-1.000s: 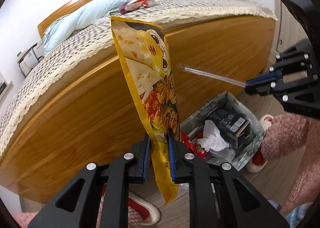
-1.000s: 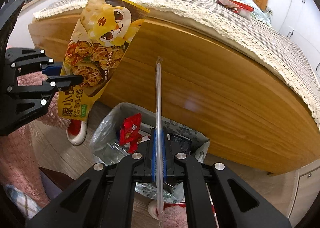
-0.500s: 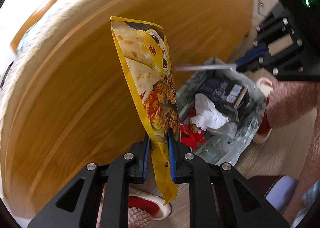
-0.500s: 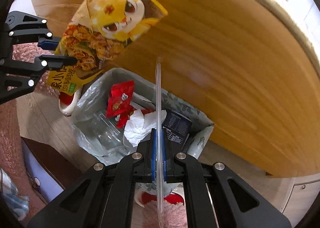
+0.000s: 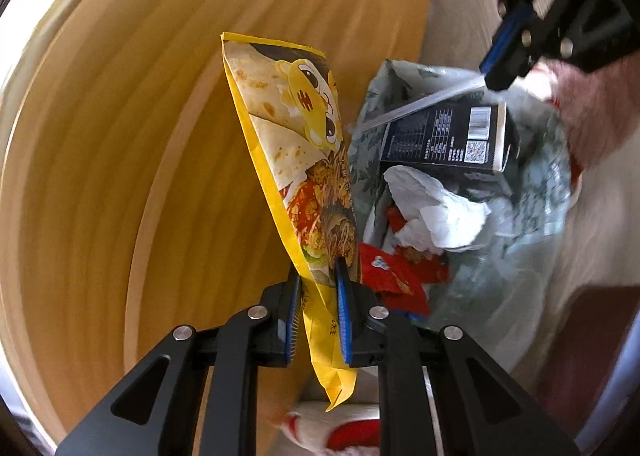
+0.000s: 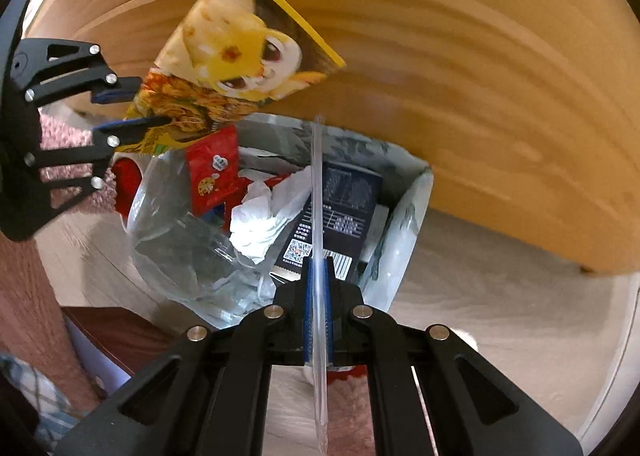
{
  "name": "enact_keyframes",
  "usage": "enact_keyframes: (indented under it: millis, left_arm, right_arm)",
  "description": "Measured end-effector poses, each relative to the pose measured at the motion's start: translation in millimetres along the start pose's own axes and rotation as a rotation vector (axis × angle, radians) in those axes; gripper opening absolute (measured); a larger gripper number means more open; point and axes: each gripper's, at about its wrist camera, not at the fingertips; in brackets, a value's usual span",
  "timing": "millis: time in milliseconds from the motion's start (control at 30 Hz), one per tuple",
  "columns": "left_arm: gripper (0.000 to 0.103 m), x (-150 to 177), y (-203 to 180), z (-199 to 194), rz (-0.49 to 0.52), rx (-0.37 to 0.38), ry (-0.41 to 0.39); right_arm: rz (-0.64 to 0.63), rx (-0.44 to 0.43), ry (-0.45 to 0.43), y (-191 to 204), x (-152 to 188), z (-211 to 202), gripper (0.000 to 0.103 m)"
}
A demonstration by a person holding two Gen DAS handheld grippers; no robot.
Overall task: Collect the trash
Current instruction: 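Lower both tools into the wastebasket and open the left tool to drop the wrapper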
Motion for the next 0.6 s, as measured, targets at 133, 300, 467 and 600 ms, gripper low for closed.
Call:
enact_keyframes:
  millis: [133, 300, 467, 600]
  left_arm:
    - [0.013, -13.1, -9.6, 17.4, 0.079, 0.014, 0.023]
    - [0.014, -25.5, -18.8, 34.6, 0.139, 0.011, 0.057]
    - [0.013, -35.3, -30.6, 51.9, 0.203, 0.011, 0.080]
    - [0.014, -41.0, -39.8, 56.5, 0.242, 0.006, 0.075]
  right_arm:
    - [0.051, -0.015, 0.022, -8.7, 2.6, 2.9, 0.005]
    - [0.105, -0.041, 0.046, -19.8, 4.8, 6.6, 0.005]
    - [0.142, -0.052, 0.055, -27.6, 6.7, 5.3, 0.005]
    - [0.240, -0.044, 0.077, -41.2, 9.0, 11.4, 0.005]
Point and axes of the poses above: each gripper's, at about its wrist camera, not at the fingertips, and z roughly the way its jaws point, y to its left, x to its underside, and after that the axes turned 7 degrees about z, right-handed
